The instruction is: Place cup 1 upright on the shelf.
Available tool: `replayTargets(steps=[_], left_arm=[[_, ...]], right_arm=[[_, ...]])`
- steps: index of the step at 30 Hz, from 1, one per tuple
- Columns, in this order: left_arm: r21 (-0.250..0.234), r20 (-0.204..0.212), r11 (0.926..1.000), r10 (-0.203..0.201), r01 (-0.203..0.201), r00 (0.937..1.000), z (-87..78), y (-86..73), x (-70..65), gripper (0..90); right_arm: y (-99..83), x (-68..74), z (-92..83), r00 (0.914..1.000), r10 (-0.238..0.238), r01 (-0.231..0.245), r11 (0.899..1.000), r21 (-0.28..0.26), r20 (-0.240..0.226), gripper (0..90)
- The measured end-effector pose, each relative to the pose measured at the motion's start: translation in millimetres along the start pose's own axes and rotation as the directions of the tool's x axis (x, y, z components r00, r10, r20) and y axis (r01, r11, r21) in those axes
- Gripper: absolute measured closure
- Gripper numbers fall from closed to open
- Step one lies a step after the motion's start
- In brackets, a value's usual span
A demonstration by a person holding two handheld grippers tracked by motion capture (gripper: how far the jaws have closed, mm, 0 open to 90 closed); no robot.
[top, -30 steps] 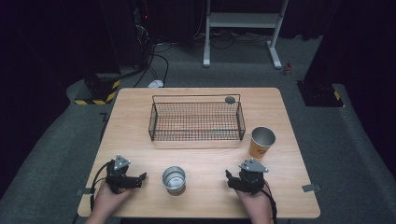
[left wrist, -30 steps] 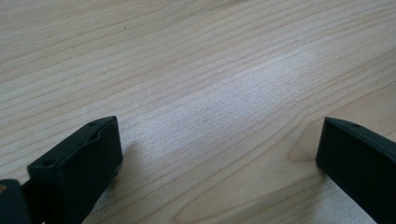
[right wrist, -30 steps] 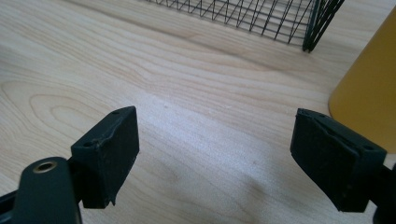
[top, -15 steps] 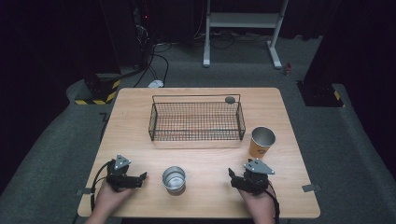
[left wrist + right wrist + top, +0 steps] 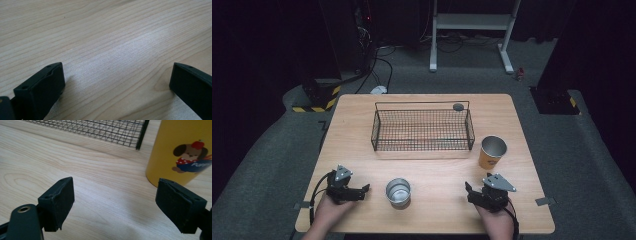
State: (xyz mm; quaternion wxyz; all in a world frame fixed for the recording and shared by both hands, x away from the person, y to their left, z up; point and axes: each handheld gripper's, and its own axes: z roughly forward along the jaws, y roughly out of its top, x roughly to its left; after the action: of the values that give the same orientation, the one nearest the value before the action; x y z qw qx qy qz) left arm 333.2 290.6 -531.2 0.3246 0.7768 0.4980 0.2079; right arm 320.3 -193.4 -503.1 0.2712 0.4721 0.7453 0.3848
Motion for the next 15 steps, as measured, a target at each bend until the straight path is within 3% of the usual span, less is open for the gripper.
replayTargets(steps=[15], left_arm=[[0.001, 0.005, 1.0, 0.005, -0.005, 1.0, -0.4, -0.3, 0.2, 0.4]], right_arm=[[-1.5, -17.8, -5.5, 0.998, 0.034, -0.033, 0.999, -0.02, 0.053, 15.7]])
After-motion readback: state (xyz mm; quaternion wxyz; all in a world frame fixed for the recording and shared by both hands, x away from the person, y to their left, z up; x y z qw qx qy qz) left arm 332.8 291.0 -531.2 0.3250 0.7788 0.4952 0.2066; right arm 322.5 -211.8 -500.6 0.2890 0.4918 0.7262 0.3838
